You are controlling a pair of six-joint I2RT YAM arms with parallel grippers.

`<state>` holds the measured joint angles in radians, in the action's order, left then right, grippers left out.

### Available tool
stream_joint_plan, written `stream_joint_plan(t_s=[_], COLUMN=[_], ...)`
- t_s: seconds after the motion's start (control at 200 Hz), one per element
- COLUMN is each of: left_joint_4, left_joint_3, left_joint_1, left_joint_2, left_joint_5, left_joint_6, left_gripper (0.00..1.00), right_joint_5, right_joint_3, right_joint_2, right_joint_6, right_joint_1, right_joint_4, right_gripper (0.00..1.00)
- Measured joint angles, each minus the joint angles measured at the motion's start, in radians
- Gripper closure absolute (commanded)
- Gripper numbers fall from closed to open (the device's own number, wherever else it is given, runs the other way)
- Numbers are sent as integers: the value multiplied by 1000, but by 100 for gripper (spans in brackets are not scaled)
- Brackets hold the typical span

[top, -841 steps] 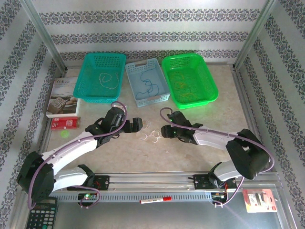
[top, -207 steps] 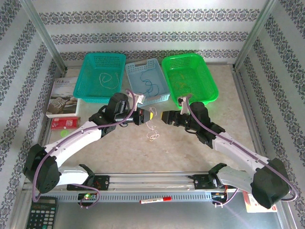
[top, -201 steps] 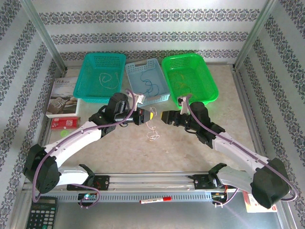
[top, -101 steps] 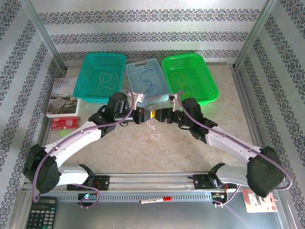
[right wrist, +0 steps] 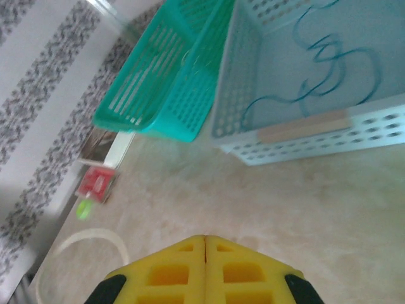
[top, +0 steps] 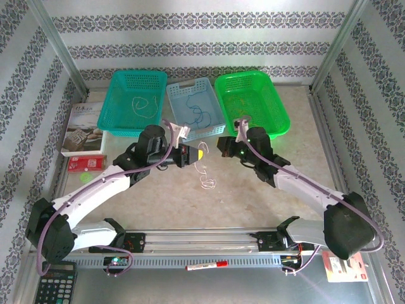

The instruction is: Untangle the cables

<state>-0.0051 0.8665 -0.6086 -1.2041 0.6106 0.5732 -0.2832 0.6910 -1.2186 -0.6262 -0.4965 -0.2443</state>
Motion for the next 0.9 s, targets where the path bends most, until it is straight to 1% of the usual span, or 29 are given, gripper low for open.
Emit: stream_joint_plan(t_s=[0.08, 0.165, 0.255, 0.27, 0.3, 0.37, 0.525, 0.669, 0.899], left_joint_4=[5, 11, 18, 20, 23, 35, 52, 70, 124], left_joint_3=[-20, -36, -42, -43, -43, -42, -42, -39, -13], left_joint_1=[0, 0, 0, 0, 0, 0, 0, 0, 0], left_joint_2=[5, 5, 5, 5, 5, 5, 5, 5, 5], left_joint_5=[0, 0, 1, 2, 4, 11, 23, 46, 90], left_joint_6=[6, 11, 14, 15, 16, 19, 27, 38, 60], left_gripper=[100, 100, 100, 100, 100, 100, 100, 100, 100], right_joint_5=[23, 32, 19, 13, 4, -16, -69, -108, -142], right_joint_3=[-17, -21, -30, -33, -40, -67, -146, -199, -210], right_joint_2=[53, 95, 126, 129, 134, 139, 139, 138, 93], right_joint_6=[-2, -1, -3, 5, 7, 12, 24, 43, 51], right_joint_1=[31, 37, 35, 35, 34, 26, -2, -37, -66], right_joint_4=[3, 6, 7, 7, 6, 6, -1, -12, -83], right_gripper=[100, 100, 74, 69, 63, 55, 43, 38, 36])
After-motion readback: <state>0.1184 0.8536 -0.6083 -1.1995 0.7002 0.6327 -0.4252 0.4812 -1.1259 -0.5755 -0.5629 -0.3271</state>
